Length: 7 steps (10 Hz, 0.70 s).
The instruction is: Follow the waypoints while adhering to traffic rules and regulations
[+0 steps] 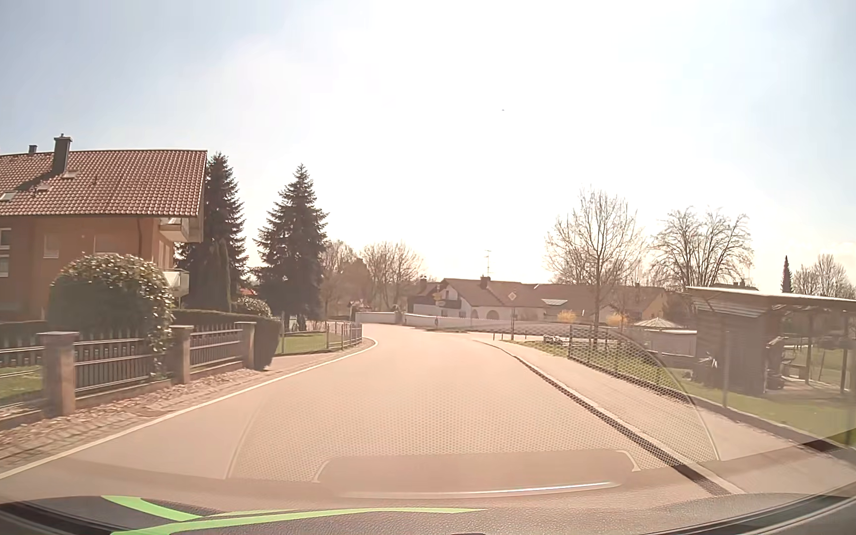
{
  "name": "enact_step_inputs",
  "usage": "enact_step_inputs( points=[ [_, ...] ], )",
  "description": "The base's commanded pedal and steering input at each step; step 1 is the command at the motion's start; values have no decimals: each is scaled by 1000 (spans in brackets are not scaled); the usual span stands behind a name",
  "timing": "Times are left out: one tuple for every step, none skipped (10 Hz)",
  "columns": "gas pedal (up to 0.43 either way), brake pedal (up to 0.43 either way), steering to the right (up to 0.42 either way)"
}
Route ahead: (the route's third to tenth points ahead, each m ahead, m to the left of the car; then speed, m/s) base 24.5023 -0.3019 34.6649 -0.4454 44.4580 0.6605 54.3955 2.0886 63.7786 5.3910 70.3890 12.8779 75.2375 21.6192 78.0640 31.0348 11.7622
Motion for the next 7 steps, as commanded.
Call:
enact_step_inputs(
  points=[
    [59,0,31],
    [67,0,26],
    [67,0,25],
    [67,0,21],
    [67,0,17],
    [67,0,10],
    [67,0,3]
  ],
)
